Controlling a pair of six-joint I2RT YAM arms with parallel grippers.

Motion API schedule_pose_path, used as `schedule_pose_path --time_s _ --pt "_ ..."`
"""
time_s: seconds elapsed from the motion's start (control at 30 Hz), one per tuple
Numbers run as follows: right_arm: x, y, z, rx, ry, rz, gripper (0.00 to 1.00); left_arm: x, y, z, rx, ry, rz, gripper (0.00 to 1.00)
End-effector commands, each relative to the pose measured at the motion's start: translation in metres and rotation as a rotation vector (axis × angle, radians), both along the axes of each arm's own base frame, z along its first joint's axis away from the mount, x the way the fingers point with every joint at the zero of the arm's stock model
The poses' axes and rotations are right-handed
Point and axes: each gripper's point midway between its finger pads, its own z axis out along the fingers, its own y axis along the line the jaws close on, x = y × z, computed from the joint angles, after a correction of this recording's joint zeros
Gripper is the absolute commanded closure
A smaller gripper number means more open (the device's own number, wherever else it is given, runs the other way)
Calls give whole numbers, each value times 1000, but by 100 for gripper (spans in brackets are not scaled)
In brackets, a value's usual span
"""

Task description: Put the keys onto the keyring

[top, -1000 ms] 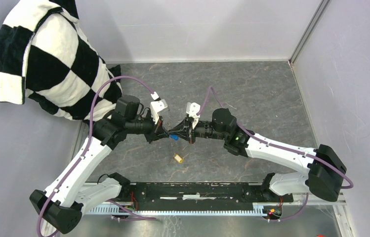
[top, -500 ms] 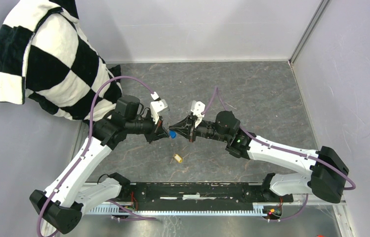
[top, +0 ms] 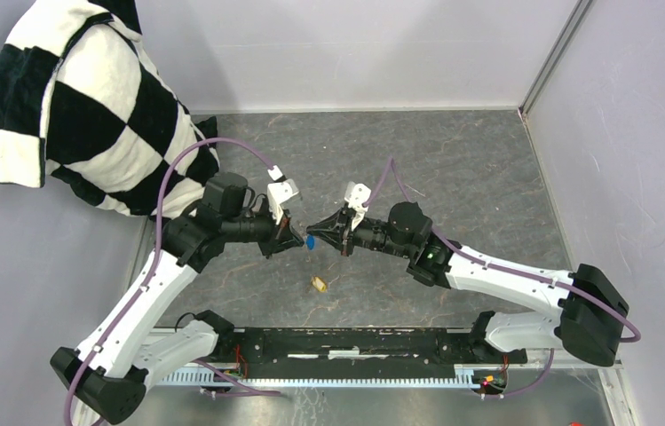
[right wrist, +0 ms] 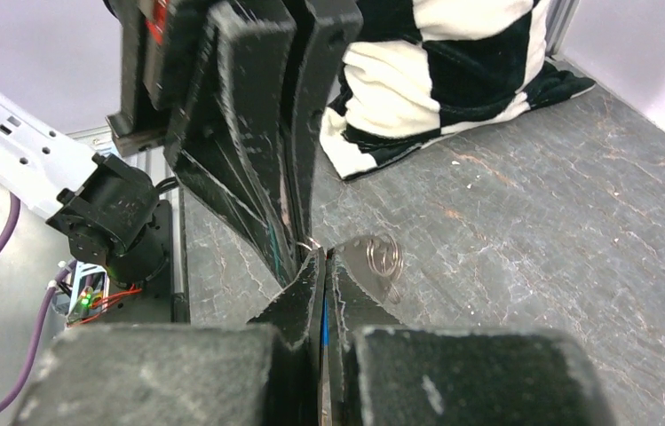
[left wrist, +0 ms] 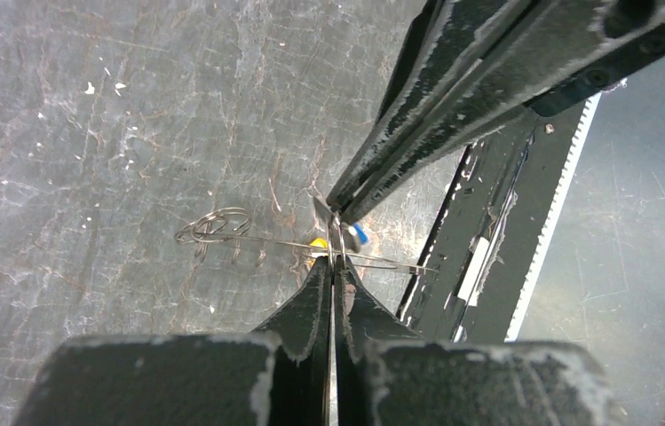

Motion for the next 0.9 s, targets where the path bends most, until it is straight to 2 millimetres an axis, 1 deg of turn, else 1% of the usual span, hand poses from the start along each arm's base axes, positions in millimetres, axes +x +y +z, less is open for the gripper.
schedule_pose_path --time_s 0.0,0.13,0.3,0.47,0.5,0.6,0.7,0.8,0.87 --pt "5 -9 6 31 4 -59 100 -4 -8 35 -94 -162 -80 98" --pt "6 -13 5 48 20 -70 100 -8 -7 37 -106 -202 -109 98" --pt "9 -19 8 87 48 -73 100 -17 -8 40 -124 -232 -163 98" --pt "5 -18 9 109 70 -27 100 -24 -10 50 -161 -306 -218 98" --pt "2 -17 9 112 77 -3 95 -25 -11 53 -171 -326 -225 98" --pt "-8 -15 14 129 78 82 72 -27 -12 63 -199 -375 -244 98" --pt "-19 -21 26 139 24 173 57 -28 -14 68 -207 -388 -263 98" --pt "-24 -32 35 115 -46 225 49 -31 -15 71 -213 -388 -292 98" --pt "-29 -38 41 93 -82 275 46 -34 -16 72 -219 -387 -305 98"
